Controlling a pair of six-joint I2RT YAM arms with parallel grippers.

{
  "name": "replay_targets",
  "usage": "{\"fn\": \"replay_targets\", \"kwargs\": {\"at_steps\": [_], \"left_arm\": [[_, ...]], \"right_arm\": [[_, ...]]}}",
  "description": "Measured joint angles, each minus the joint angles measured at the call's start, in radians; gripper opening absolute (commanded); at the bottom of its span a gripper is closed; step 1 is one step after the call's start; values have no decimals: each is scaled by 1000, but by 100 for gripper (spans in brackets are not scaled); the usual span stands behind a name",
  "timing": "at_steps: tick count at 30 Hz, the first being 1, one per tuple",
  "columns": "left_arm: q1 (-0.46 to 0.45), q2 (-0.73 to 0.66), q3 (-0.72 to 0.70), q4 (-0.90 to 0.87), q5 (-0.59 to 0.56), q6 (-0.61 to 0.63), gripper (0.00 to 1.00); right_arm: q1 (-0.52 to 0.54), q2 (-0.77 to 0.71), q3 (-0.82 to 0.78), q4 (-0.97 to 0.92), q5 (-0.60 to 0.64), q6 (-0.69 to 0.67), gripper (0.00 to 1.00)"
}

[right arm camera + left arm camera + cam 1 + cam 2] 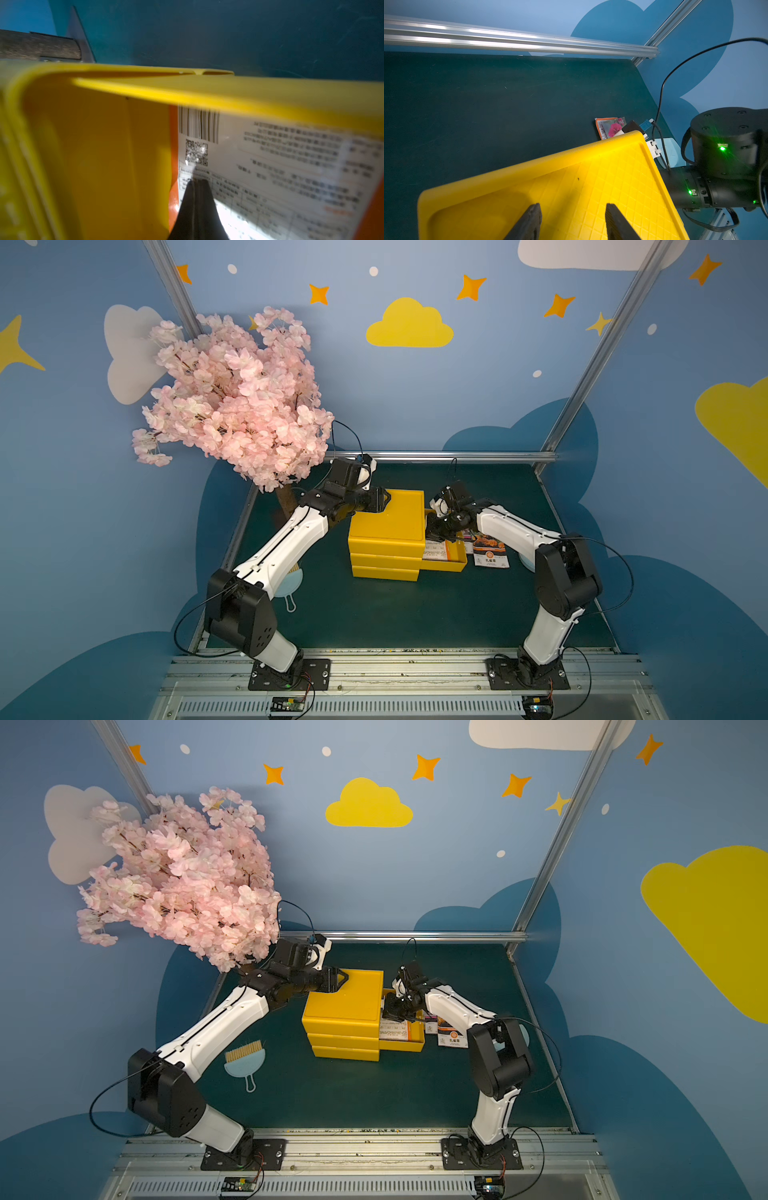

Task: Take the seed bags out of the drawer
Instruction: Adjust the seed packet in the drawer.

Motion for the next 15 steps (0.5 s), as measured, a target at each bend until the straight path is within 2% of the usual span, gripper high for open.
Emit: {"fn": "replay_targets", "kwargs": {"at_steps": [7, 12, 15], "left_arm": [[0, 0, 0, 0, 0, 0, 55], [0, 0, 0, 0, 0, 0, 55], [0, 0, 0, 0, 0, 0, 55]], "right_arm": [[-23, -43, -20, -10, -9, -2, 8], [-32, -88, -20, -49, 25, -27, 14], [-37, -103, -20, -74, 51, -44, 21]]}}
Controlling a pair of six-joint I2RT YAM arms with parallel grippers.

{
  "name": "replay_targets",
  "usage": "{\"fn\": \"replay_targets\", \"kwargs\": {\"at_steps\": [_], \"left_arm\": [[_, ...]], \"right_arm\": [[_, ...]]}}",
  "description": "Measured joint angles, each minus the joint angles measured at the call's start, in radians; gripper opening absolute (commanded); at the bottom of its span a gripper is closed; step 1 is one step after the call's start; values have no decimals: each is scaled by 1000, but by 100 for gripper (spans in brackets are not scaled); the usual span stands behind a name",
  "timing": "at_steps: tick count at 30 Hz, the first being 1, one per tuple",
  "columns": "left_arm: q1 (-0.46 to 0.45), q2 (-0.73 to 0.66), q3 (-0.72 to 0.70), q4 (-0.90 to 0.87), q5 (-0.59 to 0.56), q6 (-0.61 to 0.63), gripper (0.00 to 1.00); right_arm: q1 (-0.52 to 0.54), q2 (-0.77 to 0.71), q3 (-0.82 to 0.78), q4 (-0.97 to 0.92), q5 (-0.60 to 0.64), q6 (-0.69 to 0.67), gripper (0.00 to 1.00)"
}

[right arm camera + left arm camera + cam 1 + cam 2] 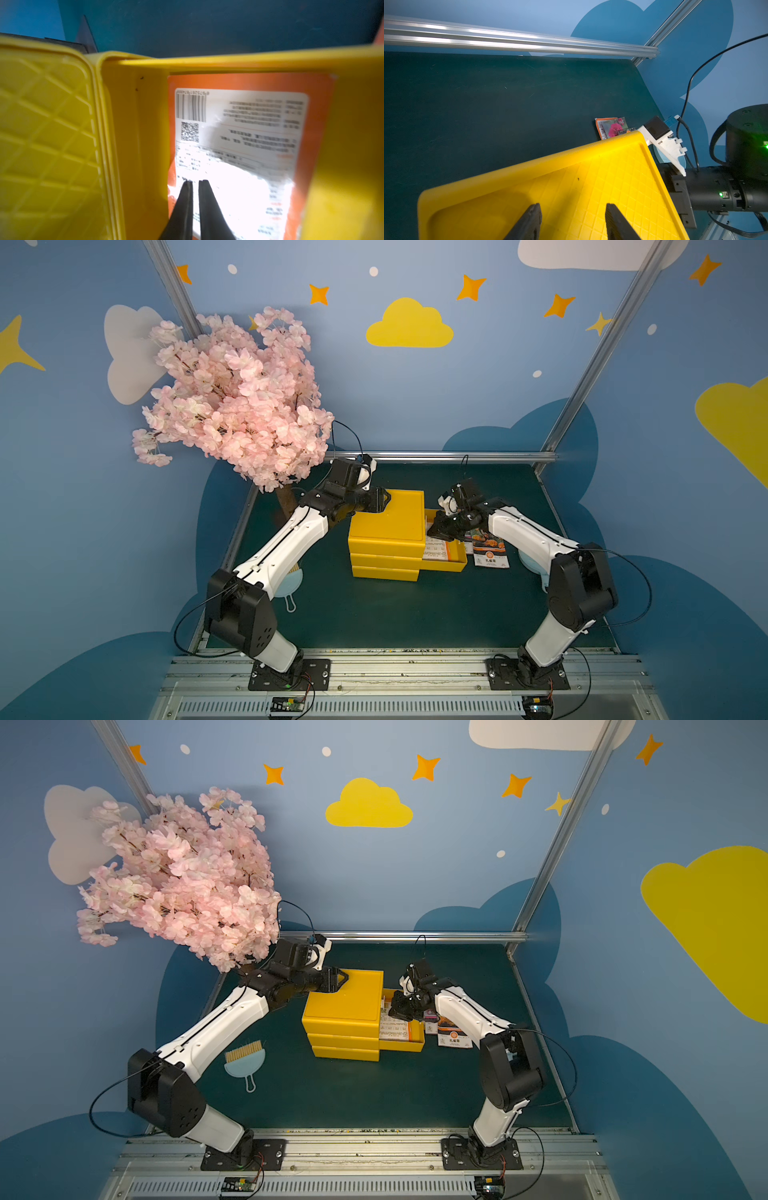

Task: Take the seed bags out of the drawer
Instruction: Adjust the seed packet in the drawer, then pick up the seed packet from the drawer.

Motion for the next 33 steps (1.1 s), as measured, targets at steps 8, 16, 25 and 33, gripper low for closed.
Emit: {"fn": "replay_targets", "kwargs": {"at_steps": [8, 16, 25, 33], "left_arm": [[0, 0, 1, 0, 0, 0, 55], [0, 0, 1, 0, 0, 0, 55], [0, 0, 1, 0, 0, 0, 55], [0, 0, 1, -1, -1, 0, 55]], "right_arm": [[-2, -23, 0, -66, 94, -50, 47], [14, -22, 31, -116, 176, -79, 55], [45, 19, 85, -155, 279, -105, 57], [83, 90, 144, -192, 366, -117, 59]]}}
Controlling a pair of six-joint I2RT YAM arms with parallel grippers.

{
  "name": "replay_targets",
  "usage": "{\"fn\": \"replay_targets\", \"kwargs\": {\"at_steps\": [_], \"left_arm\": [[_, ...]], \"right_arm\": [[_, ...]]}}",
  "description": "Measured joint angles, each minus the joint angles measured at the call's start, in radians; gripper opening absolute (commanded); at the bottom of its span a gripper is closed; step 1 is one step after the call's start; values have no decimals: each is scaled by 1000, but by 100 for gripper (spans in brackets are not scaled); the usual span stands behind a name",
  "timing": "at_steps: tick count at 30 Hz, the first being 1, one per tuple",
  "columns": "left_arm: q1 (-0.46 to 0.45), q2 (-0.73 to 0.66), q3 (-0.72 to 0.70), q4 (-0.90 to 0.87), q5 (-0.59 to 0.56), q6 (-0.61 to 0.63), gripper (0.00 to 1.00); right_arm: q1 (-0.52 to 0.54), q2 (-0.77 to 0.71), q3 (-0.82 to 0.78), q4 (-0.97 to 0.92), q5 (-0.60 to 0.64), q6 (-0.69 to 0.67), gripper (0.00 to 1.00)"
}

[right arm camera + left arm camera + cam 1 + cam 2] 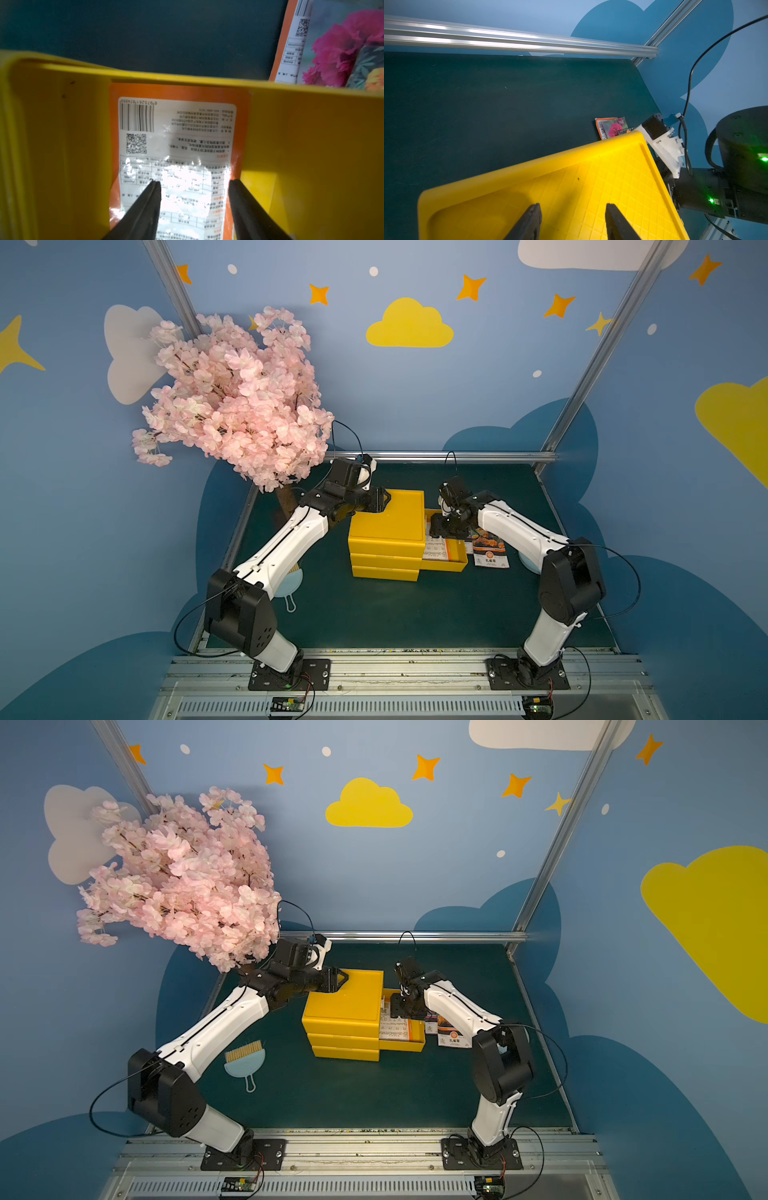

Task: Take the seed bags out of the drawer
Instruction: Pick up the seed packet from the drawer.

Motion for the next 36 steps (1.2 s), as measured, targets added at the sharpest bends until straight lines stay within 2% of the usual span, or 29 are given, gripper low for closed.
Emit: {"fn": "replay_targets", "kwargs": {"at_steps": [7, 15, 22, 30, 36], "left_arm": [[0, 0, 0, 0, 0, 0, 55], [0, 0, -1, 1, 0, 0, 55], [0, 0, -3, 3, 0, 0, 55], [0, 0, -3, 5, 1, 0, 55], [0, 0, -3, 5, 2, 0, 55]], "right_arm": [[28, 63, 51, -32, 84, -1, 60], [56, 87, 113, -79, 171, -1, 68], [61, 100, 137, -116, 220, -2, 70], [62, 120, 137, -126, 228, 7, 71], [60, 120, 135, -111, 183, 19, 65]]}}
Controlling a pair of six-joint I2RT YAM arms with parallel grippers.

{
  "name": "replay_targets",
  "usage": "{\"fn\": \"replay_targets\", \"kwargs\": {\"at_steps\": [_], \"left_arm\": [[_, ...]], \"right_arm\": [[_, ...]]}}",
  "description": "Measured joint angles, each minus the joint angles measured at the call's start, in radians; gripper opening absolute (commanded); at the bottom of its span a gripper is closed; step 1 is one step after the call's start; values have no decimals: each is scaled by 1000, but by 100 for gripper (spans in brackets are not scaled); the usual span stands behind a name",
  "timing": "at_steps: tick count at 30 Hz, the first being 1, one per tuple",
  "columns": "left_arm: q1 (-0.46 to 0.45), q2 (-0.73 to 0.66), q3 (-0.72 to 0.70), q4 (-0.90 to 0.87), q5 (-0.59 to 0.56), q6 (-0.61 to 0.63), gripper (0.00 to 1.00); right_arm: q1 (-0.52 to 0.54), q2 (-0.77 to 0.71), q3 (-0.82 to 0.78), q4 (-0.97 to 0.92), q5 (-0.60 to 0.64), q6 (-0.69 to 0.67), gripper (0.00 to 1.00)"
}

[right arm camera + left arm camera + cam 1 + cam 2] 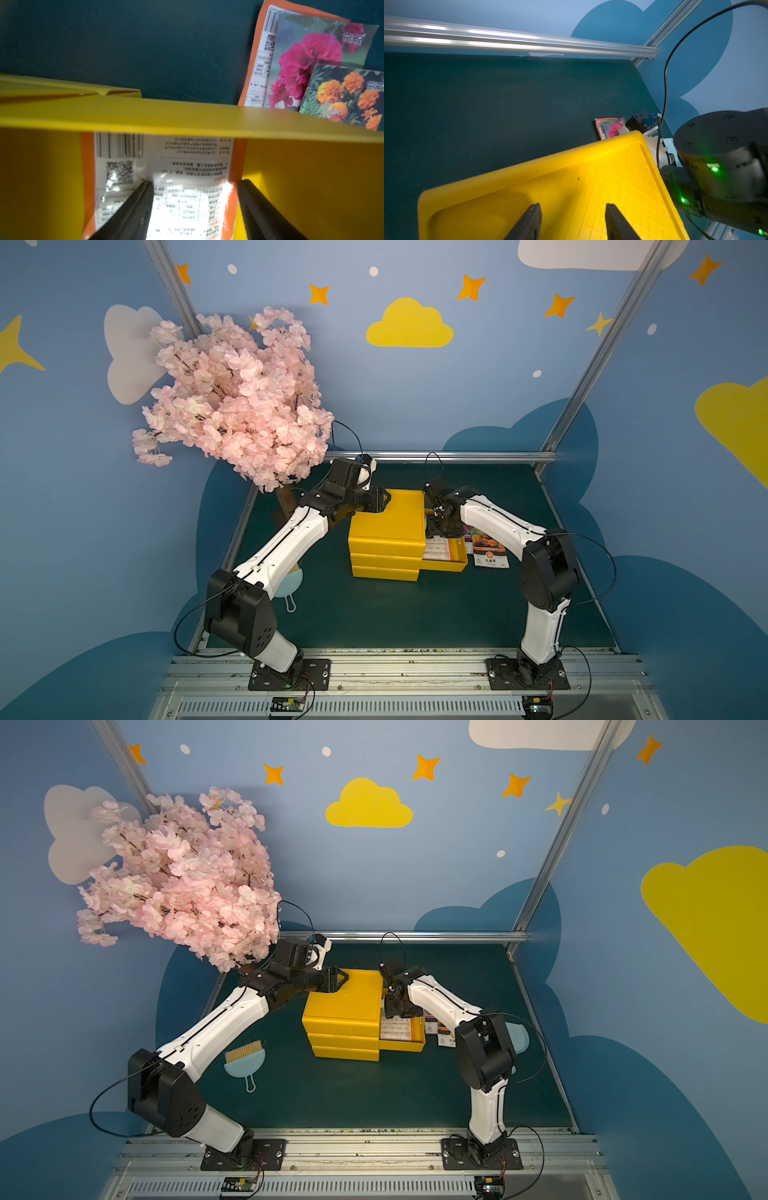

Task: Take the seed bags out of the drawer
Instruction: Pick up the seed packet from the drawer.

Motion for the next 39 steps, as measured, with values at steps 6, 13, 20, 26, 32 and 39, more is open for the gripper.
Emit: {"fn": "replay_targets", "kwargs": {"at_steps": [6, 13, 20, 26, 32, 39], "left_arm": [[1, -1, -5, 5, 2, 0, 55], [1, -1, -5, 8, 2, 0, 55], [1, -1, -6, 10, 2, 0, 55], [1, -1, -6, 10, 2, 0, 55], [1, -1, -6, 9, 2, 0, 55], [1, -1, -3, 6, 2, 0, 55]], "right_arm": [[-6, 2, -11, 44, -98, 13, 60], [-28, -21, -64, 131, -198, 39, 59], [-64, -64, -130, 232, -331, 68, 59], [-74, -92, -162, 256, -365, 71, 60], [-74, -111, -172, 214, -324, 56, 63], [-74, -116, -172, 175, -274, 37, 63]]}}
